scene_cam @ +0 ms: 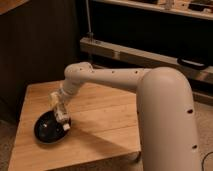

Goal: Place the bottle in the ceramic bowl

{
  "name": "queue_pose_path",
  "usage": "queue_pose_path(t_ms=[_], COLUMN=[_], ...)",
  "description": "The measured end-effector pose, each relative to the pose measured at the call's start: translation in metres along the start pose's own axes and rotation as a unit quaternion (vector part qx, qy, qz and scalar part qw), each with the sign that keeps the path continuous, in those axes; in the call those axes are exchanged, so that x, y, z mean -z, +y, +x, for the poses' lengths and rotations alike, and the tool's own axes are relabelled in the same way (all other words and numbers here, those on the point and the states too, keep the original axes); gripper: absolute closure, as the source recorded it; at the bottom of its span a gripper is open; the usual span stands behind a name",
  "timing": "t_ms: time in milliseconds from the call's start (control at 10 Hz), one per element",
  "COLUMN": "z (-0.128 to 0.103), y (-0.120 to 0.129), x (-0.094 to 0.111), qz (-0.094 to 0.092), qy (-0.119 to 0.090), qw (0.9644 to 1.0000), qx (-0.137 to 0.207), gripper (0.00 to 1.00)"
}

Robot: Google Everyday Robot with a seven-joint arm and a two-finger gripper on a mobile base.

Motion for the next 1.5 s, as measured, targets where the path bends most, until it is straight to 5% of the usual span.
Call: queue_pose_path(t_ms=[400, 800, 1500], z=[-0.003, -0.006, -0.013], y=[0.022, 0.033, 0.021], x=[-0.024, -0.047, -0.06], qz=[-0.014, -0.006, -0.033], qy=[0.004, -0.005, -0.01], qw=[0.9995, 0.9987, 0.9984], qx=[0.029, 0.051, 0.046], gripper=[1.0, 0.96, 0.3])
